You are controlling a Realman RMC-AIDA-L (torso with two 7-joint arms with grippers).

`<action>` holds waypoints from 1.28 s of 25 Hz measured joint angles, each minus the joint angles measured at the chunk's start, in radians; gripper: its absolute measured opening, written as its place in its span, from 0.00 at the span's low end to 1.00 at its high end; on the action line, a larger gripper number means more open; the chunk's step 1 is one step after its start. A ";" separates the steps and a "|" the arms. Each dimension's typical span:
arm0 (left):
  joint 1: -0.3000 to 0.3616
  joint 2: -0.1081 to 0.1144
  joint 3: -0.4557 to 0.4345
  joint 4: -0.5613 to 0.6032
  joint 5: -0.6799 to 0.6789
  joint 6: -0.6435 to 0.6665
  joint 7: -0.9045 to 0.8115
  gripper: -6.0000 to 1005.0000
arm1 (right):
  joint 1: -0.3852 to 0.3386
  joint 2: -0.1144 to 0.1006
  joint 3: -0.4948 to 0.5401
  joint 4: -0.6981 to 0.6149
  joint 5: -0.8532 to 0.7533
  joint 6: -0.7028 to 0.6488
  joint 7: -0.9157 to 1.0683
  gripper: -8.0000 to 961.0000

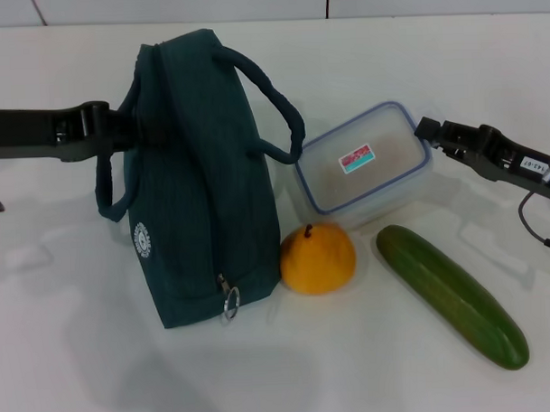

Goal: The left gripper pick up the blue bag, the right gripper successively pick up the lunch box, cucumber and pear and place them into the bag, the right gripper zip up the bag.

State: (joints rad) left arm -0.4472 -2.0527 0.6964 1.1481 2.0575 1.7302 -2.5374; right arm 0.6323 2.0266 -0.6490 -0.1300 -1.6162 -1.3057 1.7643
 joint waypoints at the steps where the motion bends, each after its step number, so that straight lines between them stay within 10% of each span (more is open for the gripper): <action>1: 0.001 0.000 0.000 -0.001 0.000 0.000 0.002 0.06 | 0.000 0.000 0.000 0.000 0.003 0.000 0.000 0.25; 32: 0.012 -0.009 0.000 -0.001 0.000 0.002 0.012 0.06 | -0.077 -0.004 -0.010 -0.012 0.075 -0.052 -0.040 0.12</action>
State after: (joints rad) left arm -0.4348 -2.0617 0.6964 1.1474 2.0571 1.7319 -2.5250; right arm 0.5555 2.0226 -0.6589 -0.1418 -1.5414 -1.3580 1.7238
